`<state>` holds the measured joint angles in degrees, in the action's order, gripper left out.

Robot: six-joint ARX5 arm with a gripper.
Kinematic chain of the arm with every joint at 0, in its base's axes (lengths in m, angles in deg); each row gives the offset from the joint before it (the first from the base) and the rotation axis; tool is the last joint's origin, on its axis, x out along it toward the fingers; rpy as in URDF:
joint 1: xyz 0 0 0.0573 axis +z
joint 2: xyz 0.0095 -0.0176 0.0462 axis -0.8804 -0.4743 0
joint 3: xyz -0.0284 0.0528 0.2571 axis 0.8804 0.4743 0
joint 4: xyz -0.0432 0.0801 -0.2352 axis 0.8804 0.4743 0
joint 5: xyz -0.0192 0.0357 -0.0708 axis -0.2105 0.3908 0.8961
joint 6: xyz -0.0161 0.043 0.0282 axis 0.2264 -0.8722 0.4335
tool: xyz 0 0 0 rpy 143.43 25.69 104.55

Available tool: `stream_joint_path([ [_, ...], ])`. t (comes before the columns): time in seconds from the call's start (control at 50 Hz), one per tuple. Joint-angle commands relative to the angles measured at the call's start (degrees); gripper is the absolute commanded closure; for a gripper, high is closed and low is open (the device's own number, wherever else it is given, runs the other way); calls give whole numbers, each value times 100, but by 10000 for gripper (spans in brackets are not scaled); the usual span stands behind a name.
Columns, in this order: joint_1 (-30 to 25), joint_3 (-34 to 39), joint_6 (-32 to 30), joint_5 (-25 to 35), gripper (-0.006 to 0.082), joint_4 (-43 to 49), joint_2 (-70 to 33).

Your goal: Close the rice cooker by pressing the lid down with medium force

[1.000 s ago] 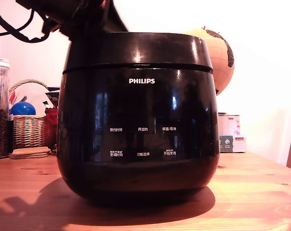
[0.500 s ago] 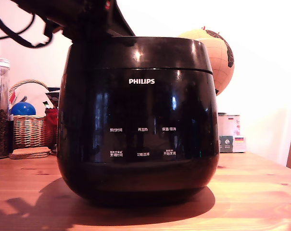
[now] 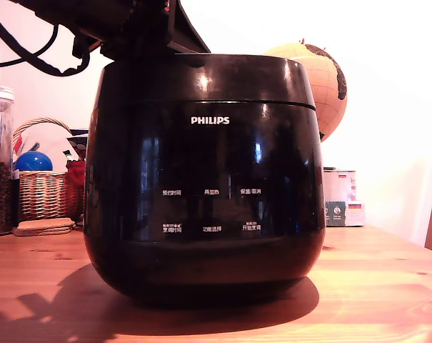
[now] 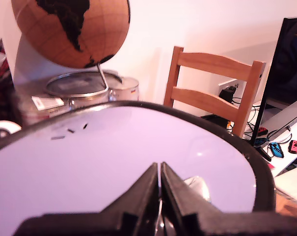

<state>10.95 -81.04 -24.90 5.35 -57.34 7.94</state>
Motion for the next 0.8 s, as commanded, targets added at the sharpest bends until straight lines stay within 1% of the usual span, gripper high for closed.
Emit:
stream_joint_path([
  [0.0, 76, 437, -151, -13, 787, 284, -199],
  [0.16, 245, 234, -278, -15, 787, 284, 181],
  [0.18, 273, 197, -409, -15, 787, 284, 232],
  [0.26, 420, 52, -485, -15, 787, 284, 426],
  [0.28, 463, 20, -667, -15, 787, 289, 474],
  [0.32, 568, -42, -667, -15, 787, 286, 577],
  [0.34, 619, -68, -828, -15, 787, 289, 623],
  [0.38, 748, -116, -876, -17, 787, 289, 726],
  [0.4, 807, -133, -1034, -37, 787, 289, 767],
  [0.46, 1023, -188, -1189, -111, 787, 323, 905],
  [0.58, 1541, -219, -1364, -214, 787, 334, 1165],
  [0.6, 1628, -219, -1473, -240, 787, 334, 1198],
  [0.78, 2507, -219, -1513, -492, 787, 376, 1436],
])
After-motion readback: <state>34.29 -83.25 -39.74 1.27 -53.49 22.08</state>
